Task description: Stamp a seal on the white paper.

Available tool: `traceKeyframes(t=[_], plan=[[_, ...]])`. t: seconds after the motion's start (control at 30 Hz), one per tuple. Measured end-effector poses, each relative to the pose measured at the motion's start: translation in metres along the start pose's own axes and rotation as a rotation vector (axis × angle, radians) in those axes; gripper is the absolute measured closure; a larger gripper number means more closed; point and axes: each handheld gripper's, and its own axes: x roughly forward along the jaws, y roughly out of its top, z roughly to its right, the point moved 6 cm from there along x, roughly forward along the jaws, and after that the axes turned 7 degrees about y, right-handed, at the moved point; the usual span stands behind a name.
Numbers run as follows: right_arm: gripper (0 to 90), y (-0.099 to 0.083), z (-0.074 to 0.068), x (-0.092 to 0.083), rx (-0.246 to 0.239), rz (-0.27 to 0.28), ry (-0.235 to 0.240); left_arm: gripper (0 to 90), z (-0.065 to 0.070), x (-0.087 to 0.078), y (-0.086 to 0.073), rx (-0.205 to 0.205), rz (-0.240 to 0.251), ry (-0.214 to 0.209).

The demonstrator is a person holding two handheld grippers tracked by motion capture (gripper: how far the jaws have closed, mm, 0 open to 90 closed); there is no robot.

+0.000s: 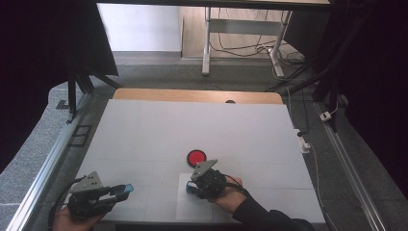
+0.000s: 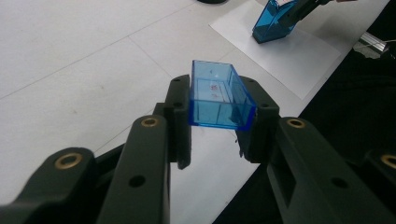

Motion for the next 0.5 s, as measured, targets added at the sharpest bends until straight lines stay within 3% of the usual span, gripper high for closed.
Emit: traceKeyframes(t=[0.5], plan=[[71.5, -0.0009, -0.0028, 0.0015, -0.010, 0.003, -0.028, 67.6, 0.0002, 0.0006, 0.0003, 0.002, -0.003, -0.001]])
